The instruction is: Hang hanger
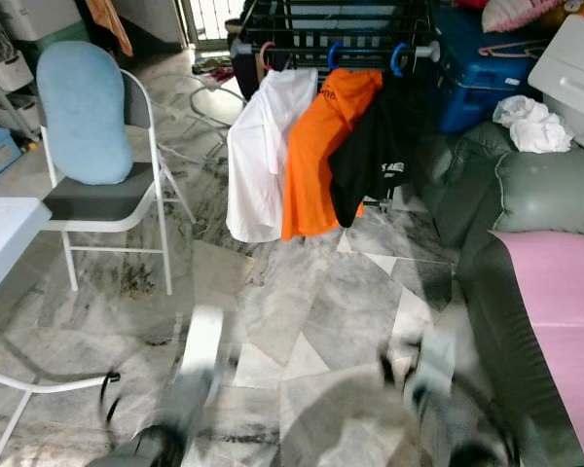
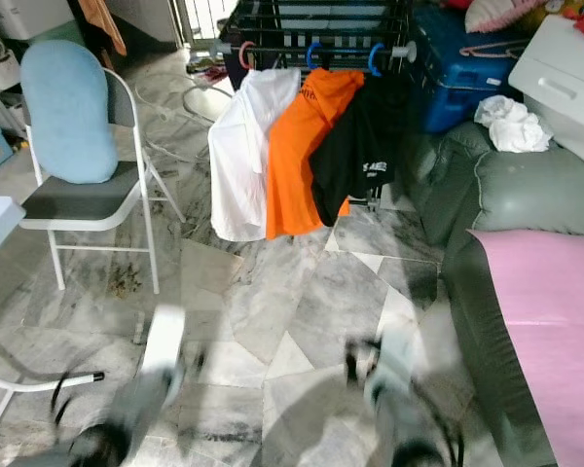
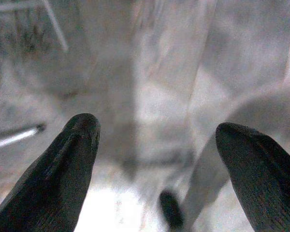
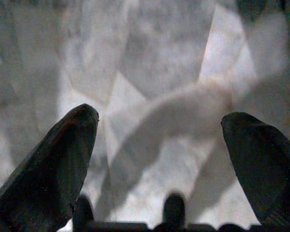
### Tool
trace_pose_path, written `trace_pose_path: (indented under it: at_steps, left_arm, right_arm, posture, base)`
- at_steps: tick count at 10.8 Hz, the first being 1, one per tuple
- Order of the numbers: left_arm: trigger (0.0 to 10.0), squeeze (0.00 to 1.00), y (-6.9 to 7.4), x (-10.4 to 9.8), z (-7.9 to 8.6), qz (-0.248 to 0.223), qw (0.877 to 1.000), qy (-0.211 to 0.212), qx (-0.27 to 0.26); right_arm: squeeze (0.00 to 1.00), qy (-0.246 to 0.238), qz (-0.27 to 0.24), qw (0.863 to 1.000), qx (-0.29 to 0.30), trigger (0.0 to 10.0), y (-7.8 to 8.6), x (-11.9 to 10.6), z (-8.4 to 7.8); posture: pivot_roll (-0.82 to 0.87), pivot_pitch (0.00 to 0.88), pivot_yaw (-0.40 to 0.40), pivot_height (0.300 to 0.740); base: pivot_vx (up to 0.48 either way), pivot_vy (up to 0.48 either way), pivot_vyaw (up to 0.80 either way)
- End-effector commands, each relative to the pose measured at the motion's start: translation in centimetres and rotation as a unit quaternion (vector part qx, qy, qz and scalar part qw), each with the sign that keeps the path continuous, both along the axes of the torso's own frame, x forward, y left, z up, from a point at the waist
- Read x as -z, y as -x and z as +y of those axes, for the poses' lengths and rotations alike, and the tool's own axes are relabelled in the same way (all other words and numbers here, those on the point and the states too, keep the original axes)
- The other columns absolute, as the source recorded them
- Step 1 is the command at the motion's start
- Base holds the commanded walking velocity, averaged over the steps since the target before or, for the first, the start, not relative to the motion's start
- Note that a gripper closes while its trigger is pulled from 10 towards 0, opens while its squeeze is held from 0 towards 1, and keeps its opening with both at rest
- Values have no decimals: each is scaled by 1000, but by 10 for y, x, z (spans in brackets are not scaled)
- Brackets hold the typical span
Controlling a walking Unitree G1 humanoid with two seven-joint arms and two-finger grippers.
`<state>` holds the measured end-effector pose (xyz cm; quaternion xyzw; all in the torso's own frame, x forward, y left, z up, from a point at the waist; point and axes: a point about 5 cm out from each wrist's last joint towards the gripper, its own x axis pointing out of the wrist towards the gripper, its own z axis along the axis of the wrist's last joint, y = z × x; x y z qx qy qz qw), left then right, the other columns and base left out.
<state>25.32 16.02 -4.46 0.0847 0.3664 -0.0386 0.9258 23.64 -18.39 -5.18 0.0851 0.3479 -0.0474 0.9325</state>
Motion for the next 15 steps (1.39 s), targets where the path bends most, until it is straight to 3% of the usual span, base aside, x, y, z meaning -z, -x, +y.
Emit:
trace_pose_path:
  at_steps: [1, 2, 4, 12, 15]
  left_arm:
    - [10000, 0, -2, -2, 6, -6, 1000, -20, 6]
    - [10000, 0, 8, 5, 13, 16, 999, -33, 9]
    - [10000, 0, 17, 10, 20, 36, 998, -57, 17]
    - [10000, 0, 37, 23, 22, 68, 996, -62, 2]
    - [10000, 0, 38, 24, 22, 69, 996, -64, 1]
  right_arm:
    - [0, 1, 26, 1000, -6, 10000, 8, 7, 2]
    - [0, 7, 68, 998, -15, 10000, 28, 19, 0]
    - [0, 21, 93, 995, -28, 10000, 41, 26, -3]
    - [0, 61, 104, 990, -79, 10000, 38, 24, -4]
    - [0, 60, 105, 989, -81, 10000, 38, 25, -3]
  posture:
    - [-165, 18, 50, 740]
    - [-153, 16, 41, 740]
    - [-145, 18, 35, 740]
    - [-112, 18, -27, 740]
    - [-112, 18, -27, 740]
  base:
    - [0, 0, 0]
    - [0, 0, 0]
    - [0, 0, 0]
    - [0, 0, 0]
    - [0, 0, 0]
